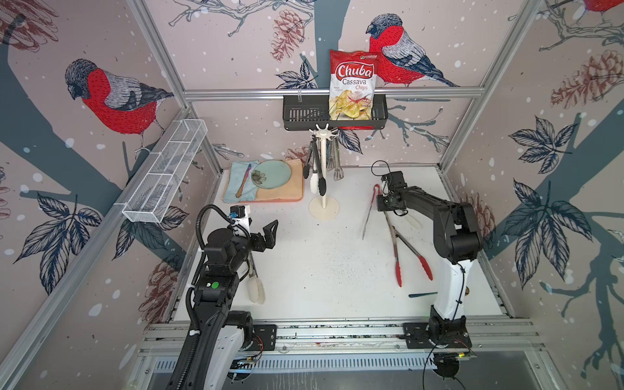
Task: Hang food tongs on kitchen utensil racks
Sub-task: Pick up the food tongs from the center of the board.
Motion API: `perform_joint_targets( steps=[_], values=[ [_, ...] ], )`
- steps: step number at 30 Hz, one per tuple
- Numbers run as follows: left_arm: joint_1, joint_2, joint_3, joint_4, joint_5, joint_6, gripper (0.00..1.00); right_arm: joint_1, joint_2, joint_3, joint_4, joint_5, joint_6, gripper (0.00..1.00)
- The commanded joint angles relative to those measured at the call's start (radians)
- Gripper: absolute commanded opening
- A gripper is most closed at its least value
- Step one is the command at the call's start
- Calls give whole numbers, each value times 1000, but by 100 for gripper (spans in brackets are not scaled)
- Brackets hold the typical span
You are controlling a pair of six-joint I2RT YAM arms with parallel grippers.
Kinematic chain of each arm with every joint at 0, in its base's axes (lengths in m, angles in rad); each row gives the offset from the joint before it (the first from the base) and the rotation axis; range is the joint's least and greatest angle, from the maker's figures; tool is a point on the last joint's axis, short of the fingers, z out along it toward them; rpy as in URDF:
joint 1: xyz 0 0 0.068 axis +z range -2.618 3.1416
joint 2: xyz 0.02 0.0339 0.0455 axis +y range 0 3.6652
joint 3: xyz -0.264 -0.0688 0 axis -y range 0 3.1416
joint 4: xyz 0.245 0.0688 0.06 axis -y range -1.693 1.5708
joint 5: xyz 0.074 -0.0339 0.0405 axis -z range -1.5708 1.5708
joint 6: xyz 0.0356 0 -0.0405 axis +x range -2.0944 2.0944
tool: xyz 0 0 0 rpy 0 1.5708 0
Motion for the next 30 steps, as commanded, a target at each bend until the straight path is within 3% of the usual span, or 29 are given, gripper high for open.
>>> perform_joint_targets(
  steps=[1,14,30],
  values=[
    [0,1,-8,16,6,-17,98,8,-58,-15,40,26,-15,2],
    [1,22,-41,55,-14,-48,99,34,-278,-88,118,58,-40,0],
    [-1,35,-49,62,-10,-51,98,121,-586,-324,473,52,-161,0]
  ],
)
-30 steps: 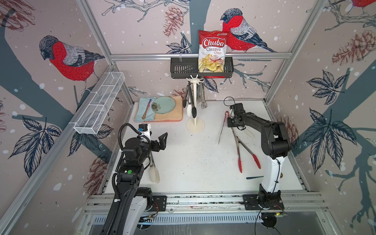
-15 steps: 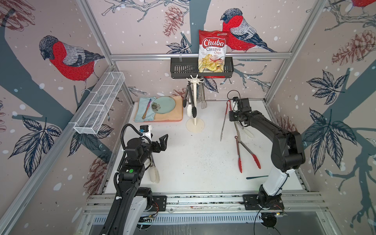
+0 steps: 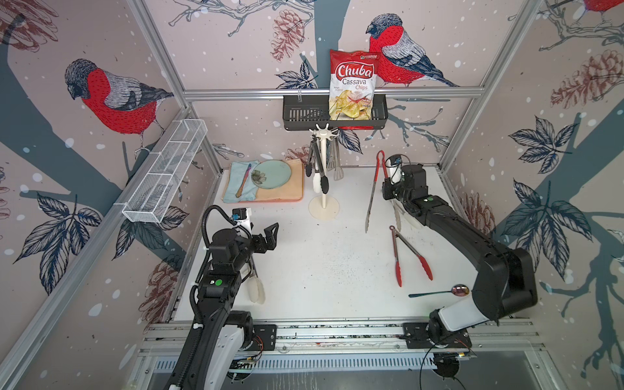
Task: Hang food tongs on kitchen utensil racks
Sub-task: Pick up the food tongs from the center of the board, then hang the food tongs on the rack.
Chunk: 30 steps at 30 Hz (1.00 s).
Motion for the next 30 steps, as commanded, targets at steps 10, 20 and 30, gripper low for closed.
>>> perform_joint_targets(
  steps=[10,20,30],
  values=[
    [-7,10,-6,47,11,-9,98,53,-143,-165,405,-180,-129,0],
    [-20,9,-8,47,13,-4,98,38,-115,-176,545,-460,-239,0],
    [-44,10,-9,42,3,1,98,-17,1,-52,568,-664,-222,0]
  ],
)
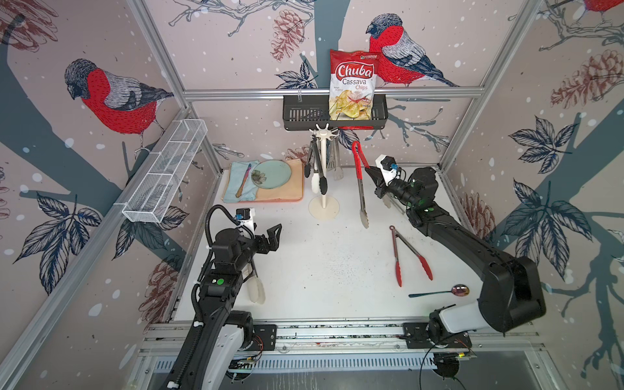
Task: Hang food tongs on kitchen utensil racks
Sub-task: Hang the food tongs on the rack.
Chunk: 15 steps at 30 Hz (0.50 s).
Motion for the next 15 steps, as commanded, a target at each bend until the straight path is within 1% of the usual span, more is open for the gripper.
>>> perform_joint_targets(
  steps=[1,3,7,15],
  values=[
    [-9,0,-2,30,2,-1,98,-13,32,42,72,-127,12,0],
    [-15,2,-4,29,-1,0,98,-21,57,58,88,-185,5,0],
    [-25,4,-4,28,-2,3,99,-38,117,112,109,-265,47,0],
    [-43,-1,-3,22,-17,3,99,-58,205,196,154,-364,92,0]
  ],
)
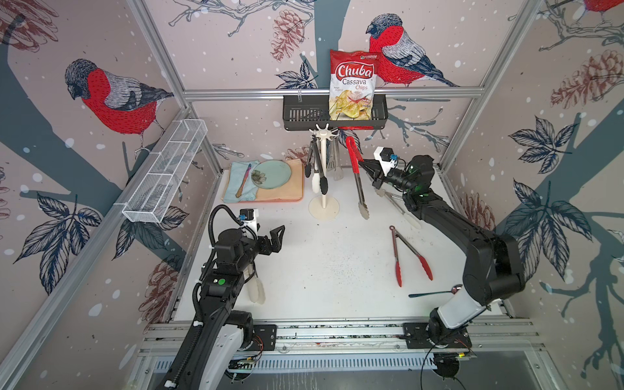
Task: Hang food tongs on kitchen utensil racks
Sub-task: Hang the food tongs on the rack.
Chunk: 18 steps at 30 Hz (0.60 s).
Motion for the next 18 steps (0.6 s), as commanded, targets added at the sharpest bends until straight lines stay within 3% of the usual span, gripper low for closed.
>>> perform_joint_targets(
  steps=[1,18],
  values=[
    [-5,-3,-1,21,-14,2,98,-8,28,33,81,-88,41,0],
    [-22,-2,-2,13,-27,3,98,-28,221,214,124,-200,135,0]
  ],
)
